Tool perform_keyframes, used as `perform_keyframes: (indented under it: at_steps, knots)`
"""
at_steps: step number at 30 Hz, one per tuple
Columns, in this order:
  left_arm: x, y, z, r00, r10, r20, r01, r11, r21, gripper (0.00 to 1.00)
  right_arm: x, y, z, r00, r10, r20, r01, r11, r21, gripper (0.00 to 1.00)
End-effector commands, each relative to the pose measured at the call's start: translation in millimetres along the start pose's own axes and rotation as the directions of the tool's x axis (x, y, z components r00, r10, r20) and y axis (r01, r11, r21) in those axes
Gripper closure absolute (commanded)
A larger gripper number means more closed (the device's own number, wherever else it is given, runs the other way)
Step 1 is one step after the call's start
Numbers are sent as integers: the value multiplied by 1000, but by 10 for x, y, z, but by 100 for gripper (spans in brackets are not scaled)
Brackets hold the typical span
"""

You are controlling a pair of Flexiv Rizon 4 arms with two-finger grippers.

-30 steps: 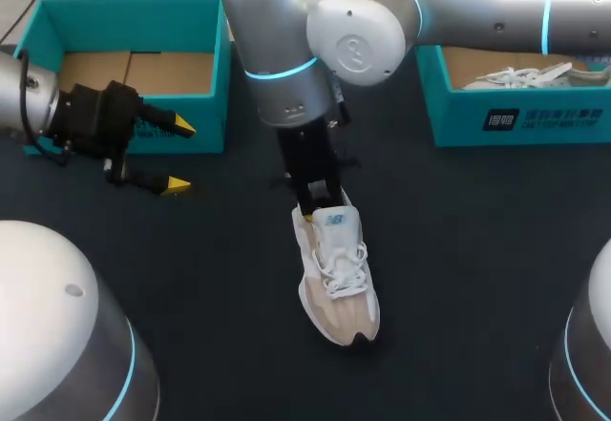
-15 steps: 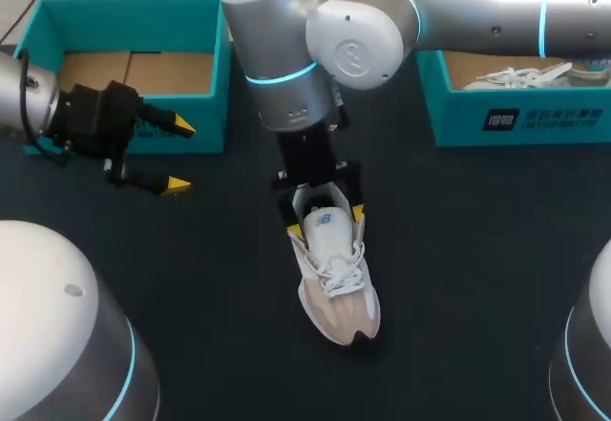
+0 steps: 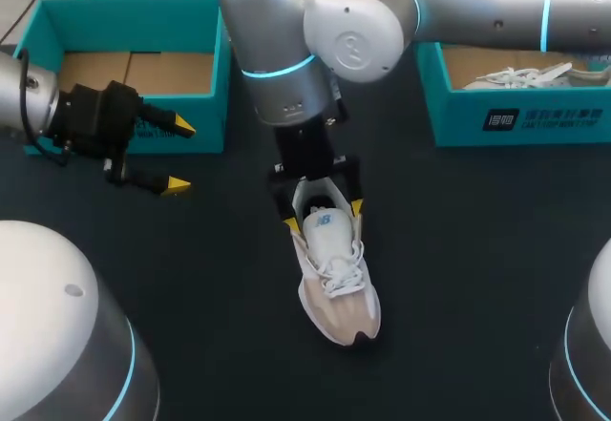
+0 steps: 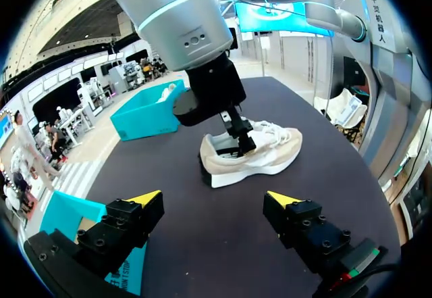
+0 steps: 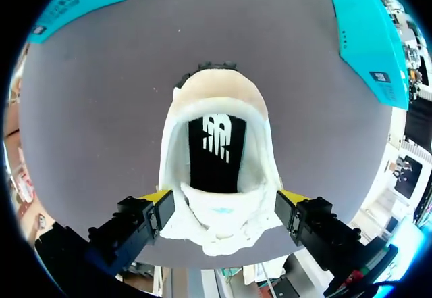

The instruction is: Take the shoe out of the shoebox, open the shoe tongue, remove and reinsert the insole, then place the shoe into the shoebox

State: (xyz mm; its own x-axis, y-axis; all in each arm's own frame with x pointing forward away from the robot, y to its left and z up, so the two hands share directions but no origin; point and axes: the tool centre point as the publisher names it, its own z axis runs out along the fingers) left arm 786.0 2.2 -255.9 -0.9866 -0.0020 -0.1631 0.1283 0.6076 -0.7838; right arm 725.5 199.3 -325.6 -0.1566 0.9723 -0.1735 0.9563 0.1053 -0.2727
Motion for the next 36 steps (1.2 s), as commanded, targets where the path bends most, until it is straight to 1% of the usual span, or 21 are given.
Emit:
perform_keyframes:
  at_steps: [1,6,7,8,9,10,13,14,15,16,17,19,21,23,25,26,31,33,34,35,36]
  knots:
    - [12,-2,-3,1000,0,1,0,1000,-2,0,-195,-243,-207,1000,10,-28,-12,998,-63,0]
    - [12,-2,-3,1000,0,1,0,1000,-2,0,-255,-433,-327,1000,-7,-26,5,995,-95,0]
    - [12,-2,-3,1000,0,1,0,1000,-2,0,-262,-461,-341,1000,-5,-22,3,995,-99,8]
    - [12,-2,-3,1000,0,1,0,1000,-2,0,-266,-486,-350,1000,-10,-19,8,994,-105,24]
    - [12,-2,-3,1000,0,1,0,1000,-2,0,-269,-505,-360,1000,-7,-18,5,994,-107,51]
    - [12,-2,-3,1000,0,1,0,1000,-2,0,-269,-520,-363,1000,-7,-18,5,994,-108,58]
    - [12,-2,-3,1000,0,1,0,1000,-2,0,-265,-533,-322,1000,-20,-20,18,994,-111,65]
    - [12,-2,-3,1000,0,1,0,1000,-2,0,-254,-518,-284,1000,-22,-20,20,994,-109,70]
    - [12,-2,-3,1000,0,1,0,1000,-2,0,-248,-508,-264,1000,-22,-19,20,994,-105,71]
    - [12,-2,-3,1000,0,1,0,1000,-2,0,-238,-494,-242,999,-32,-18,30,994,-102,75]
    - [12,-2,-3,1000,0,1,0,1000,-2,0,-225,-475,-217,999,-35,-17,33,994,-100,76]
    - [12,-2,-3,1000,0,1,0,1000,-2,0,-195,-437,-163,999,-48,-15,47,994,-94,73]
    - [12,-2,-3,1000,0,1,0,1000,-2,0,-166,-396,-130,998,-55,-6,54,994,-95,73]
    - [12,-2,-3,1000,0,1,0,1000,-2,0,-136,-348,-96,998,-59,-1,59,994,-95,75]
    - [12,-2,-3,1000,0,1,0,1000,-2,0,-110,-312,-70,997,-72,-3,71,993,-96,80]
    - [12,-2,-3,1000,0,1,0,1000,-2,0,-97,-293,-59,997,-78,-5,77,992,-102,81]
    - [12,-2,-3,1000,0,1,0,1000,-2,0,-59,-187,52,995,-100,-7,99,991,-93,79]
    - [12,-2,-3,1000,0,1,0,1000,-2,0,-52,-149,115,994,-106,-6,105,991,-80,80]
    - [12,-2,-3,1000,0,1,0,1000,-2,0,-46,-127,151,994,-105,-8,105,992,-76,82]
    - [12,-2,-3,1000,0,1,0,1000,-2,0,-36,-108,185,993,-113,-18,111,992,-67,88]
    - [12,-2,-3,1000,0,1,0,1000,-2,0,-32,-96,207,994,-109,-22,108,992,-62,90]
